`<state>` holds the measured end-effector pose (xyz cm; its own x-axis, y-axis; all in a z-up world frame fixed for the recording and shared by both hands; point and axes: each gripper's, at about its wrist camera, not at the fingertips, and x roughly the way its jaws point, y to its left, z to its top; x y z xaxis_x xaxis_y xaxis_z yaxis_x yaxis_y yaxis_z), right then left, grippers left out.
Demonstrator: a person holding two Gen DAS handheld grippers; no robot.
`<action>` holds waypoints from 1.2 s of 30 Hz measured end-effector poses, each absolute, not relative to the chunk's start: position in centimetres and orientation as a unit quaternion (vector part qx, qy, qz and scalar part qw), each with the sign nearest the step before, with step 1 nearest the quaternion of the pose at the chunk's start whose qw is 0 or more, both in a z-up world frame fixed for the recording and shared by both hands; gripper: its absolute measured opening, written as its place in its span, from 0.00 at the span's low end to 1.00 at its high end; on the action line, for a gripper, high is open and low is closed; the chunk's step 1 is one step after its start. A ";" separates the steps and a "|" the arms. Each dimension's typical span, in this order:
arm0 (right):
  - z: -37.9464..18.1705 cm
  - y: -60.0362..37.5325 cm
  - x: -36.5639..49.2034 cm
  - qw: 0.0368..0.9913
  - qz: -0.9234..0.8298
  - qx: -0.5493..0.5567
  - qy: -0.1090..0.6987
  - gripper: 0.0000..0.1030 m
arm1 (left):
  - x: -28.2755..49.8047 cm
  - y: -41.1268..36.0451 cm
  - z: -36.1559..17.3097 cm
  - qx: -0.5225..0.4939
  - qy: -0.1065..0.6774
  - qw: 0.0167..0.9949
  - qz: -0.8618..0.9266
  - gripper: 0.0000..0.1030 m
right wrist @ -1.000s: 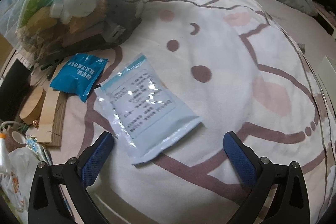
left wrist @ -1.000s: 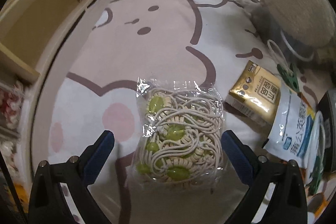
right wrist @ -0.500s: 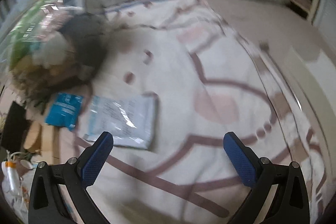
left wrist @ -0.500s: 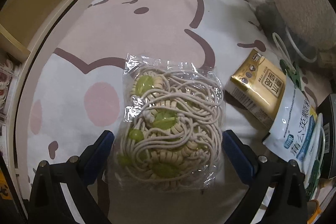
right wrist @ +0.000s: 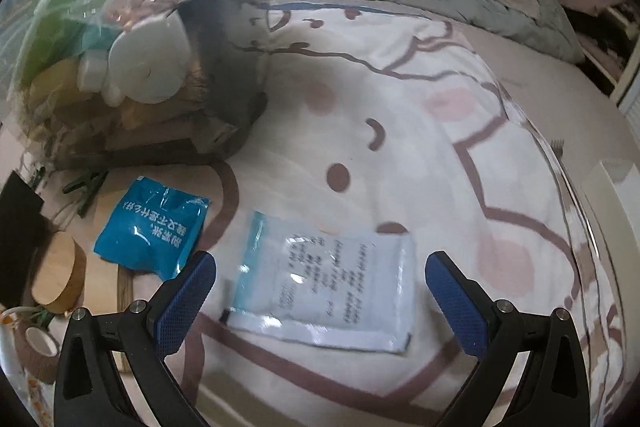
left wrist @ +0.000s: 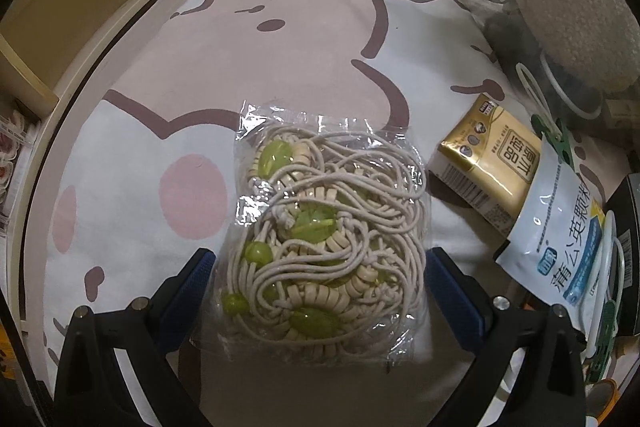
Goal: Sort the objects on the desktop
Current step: 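Lower the right gripper around the white packet and close it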
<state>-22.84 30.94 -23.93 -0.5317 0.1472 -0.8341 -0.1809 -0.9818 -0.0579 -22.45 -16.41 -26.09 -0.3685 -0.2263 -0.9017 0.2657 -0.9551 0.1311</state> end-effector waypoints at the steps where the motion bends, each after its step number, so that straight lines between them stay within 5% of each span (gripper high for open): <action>1: -24.0 30.6 -23.2 0.108 0.873 -0.476 -0.001 1.00 | -22.3 -16.4 -26.1 0.541 0.018 0.149 -0.828 1.00; 12: -25.4 30.7 -23.8 0.143 0.856 -0.496 -0.023 1.00 | -21.8 -16.6 -26.3 0.529 0.016 0.156 -0.834 1.00; 23: -26.9 33.3 -23.4 0.121 0.848 -0.511 0.074 1.00 | -21.7 -16.8 -26.3 0.525 0.016 0.159 -0.836 1.00; 36: -26.8 33.0 -22.6 0.125 0.851 -0.505 0.066 1.00 | -22.4 -17.5 -26.7 0.527 0.017 0.158 -0.835 1.00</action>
